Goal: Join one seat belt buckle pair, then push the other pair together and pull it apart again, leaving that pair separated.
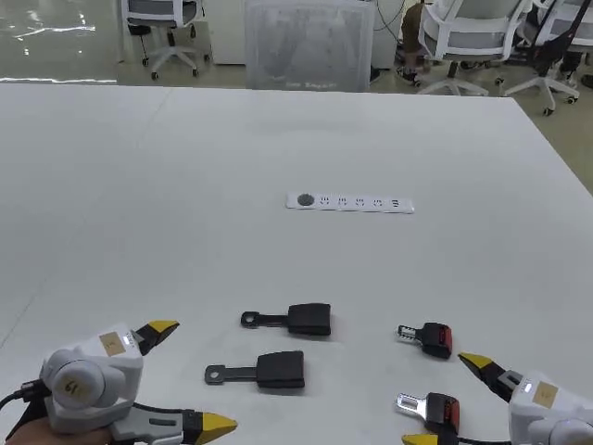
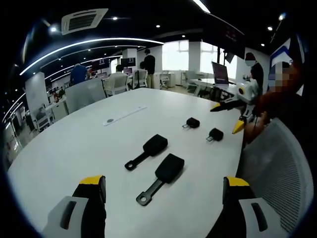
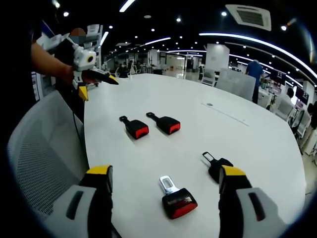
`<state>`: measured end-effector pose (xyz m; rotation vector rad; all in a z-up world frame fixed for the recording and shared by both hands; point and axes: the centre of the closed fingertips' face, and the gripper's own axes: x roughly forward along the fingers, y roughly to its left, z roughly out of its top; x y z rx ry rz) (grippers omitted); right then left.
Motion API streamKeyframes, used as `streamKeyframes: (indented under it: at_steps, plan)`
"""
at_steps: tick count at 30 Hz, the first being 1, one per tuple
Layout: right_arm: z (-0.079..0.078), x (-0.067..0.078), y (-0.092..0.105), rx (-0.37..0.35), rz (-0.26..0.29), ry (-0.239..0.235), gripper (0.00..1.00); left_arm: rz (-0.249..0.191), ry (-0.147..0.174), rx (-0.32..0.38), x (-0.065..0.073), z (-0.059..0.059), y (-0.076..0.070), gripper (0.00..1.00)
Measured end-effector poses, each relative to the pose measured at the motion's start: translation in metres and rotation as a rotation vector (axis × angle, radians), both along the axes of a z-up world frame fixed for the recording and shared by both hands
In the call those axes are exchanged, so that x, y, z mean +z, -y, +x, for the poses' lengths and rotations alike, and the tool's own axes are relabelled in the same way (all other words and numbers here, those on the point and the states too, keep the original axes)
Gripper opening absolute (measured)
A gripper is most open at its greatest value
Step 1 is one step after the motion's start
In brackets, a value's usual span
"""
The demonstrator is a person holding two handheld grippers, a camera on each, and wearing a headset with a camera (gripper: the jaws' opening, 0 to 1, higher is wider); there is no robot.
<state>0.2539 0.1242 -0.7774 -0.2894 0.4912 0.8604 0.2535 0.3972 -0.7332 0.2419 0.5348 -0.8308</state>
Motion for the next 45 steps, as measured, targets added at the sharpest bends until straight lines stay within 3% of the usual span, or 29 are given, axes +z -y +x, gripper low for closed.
streamKeyframes:
  at_steps: [45]
  plan:
    - [0.0018,0.0008,0.0019,-0.004,0.003,0.003,0.9,-0.003,0.004,0.009,0.0018,0.0023,-0.0025,1.0]
